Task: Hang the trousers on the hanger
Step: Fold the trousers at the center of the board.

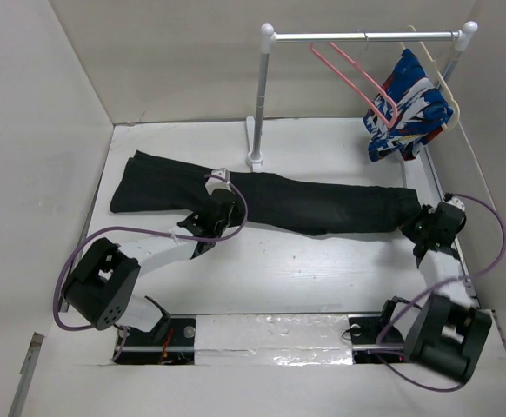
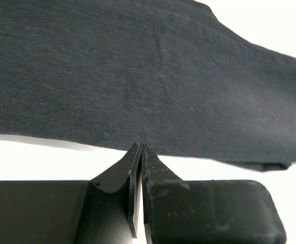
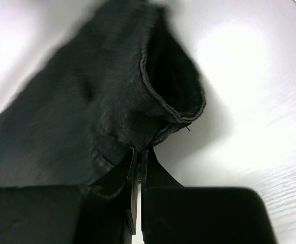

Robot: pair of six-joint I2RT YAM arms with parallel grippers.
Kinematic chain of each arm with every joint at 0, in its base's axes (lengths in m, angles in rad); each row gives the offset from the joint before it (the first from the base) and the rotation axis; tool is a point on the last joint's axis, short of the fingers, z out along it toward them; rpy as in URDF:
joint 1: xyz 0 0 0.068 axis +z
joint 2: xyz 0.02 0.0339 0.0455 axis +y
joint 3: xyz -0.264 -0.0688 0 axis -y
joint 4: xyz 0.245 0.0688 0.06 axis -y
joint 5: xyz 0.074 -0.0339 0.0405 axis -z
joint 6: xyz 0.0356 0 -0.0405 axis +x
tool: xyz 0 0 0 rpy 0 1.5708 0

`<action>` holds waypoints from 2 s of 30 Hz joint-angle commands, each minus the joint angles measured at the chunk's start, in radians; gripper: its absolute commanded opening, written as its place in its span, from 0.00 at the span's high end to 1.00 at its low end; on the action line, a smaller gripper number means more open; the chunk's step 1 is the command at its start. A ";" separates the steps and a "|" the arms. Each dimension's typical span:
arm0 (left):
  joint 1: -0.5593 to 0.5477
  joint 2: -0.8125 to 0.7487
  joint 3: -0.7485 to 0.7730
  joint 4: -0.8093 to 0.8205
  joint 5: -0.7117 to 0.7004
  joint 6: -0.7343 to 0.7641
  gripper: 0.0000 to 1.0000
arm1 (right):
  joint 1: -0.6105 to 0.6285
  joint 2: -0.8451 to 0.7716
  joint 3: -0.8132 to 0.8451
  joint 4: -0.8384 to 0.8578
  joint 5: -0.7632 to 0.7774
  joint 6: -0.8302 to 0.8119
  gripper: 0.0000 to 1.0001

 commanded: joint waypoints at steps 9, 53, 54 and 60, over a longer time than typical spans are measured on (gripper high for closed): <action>-0.005 -0.034 -0.014 0.052 -0.110 0.019 1.00 | 0.510 -0.672 0.059 -0.317 0.103 0.025 1.00; -0.548 -0.277 -0.009 -0.130 -0.196 -0.107 0.91 | 0.766 -0.233 0.869 -0.321 -0.123 -0.152 1.00; -0.524 -0.391 -0.024 -0.164 -0.211 -0.114 0.92 | 0.798 -0.211 0.877 -0.305 -0.098 -0.150 1.00; -0.396 -0.781 -0.052 -0.318 -0.238 -0.085 0.91 | 1.098 0.002 0.981 -0.238 0.138 -0.186 1.00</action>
